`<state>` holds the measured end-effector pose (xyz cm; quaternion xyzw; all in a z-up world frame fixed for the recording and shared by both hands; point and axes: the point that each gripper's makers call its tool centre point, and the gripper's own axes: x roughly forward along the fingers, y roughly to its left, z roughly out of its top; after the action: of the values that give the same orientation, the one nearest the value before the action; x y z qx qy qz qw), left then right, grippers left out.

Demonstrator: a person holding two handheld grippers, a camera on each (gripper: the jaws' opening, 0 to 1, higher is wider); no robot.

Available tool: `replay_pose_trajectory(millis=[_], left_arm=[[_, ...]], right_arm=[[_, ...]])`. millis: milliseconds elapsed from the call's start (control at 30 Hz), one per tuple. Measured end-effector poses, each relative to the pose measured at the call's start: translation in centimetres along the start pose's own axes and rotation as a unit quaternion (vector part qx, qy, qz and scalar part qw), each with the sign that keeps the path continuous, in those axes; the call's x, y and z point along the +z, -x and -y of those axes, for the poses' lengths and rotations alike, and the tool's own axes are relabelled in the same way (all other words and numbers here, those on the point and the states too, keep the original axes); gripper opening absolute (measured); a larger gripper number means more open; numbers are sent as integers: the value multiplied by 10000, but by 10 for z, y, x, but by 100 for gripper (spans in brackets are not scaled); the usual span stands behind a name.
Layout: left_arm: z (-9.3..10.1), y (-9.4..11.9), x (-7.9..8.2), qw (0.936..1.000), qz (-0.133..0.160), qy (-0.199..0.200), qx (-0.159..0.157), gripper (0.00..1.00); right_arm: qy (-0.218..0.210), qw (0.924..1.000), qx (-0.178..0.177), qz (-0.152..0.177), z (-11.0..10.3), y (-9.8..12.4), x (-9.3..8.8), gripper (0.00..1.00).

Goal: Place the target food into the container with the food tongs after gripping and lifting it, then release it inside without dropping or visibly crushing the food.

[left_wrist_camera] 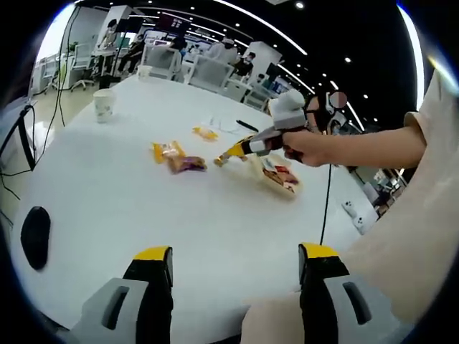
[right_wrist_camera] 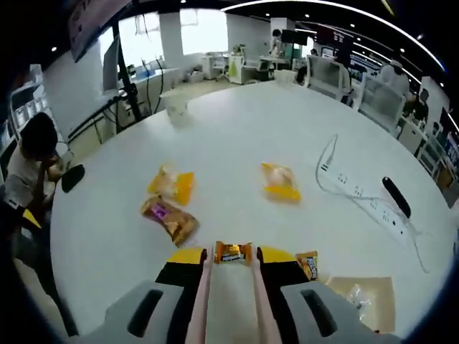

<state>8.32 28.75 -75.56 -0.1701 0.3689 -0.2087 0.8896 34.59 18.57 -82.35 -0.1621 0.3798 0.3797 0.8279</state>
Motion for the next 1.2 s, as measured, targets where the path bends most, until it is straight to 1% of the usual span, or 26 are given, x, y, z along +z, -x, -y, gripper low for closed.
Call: replay_pose_trajectory(millis=[300, 400, 467, 533, 633, 833, 1200], left_arm=[[0, -1, -6, 10000, -49, 49, 0, 71], [0, -2, -7, 10000, -49, 70, 1, 71], [1, -2, -7, 10000, -51, 79, -1, 71], [1, -1, -8, 9999, -58, 83, 5, 71], [1, -1, -8, 9999, -58, 103, 12, 71], [0, -1, -9, 9999, -69, 121, 25, 71], [2, -1, -9, 9999, -34, 155, 43, 71]], right_arm=[[103, 9999, 20, -125, -3, -5, -3, 27], [44, 9999, 43, -130, -5, -7, -3, 27], [72, 9998, -41, -183, -2, -8, -5, 27], [22, 9998, -73, -176, 0, -8, -5, 27], [65, 9997, -92, -197, 2, -9, -5, 27], [77, 9996, -34, -259, 2, -14, -10, 27], [153, 9994, -5, -307, -1, -14, -13, 27]])
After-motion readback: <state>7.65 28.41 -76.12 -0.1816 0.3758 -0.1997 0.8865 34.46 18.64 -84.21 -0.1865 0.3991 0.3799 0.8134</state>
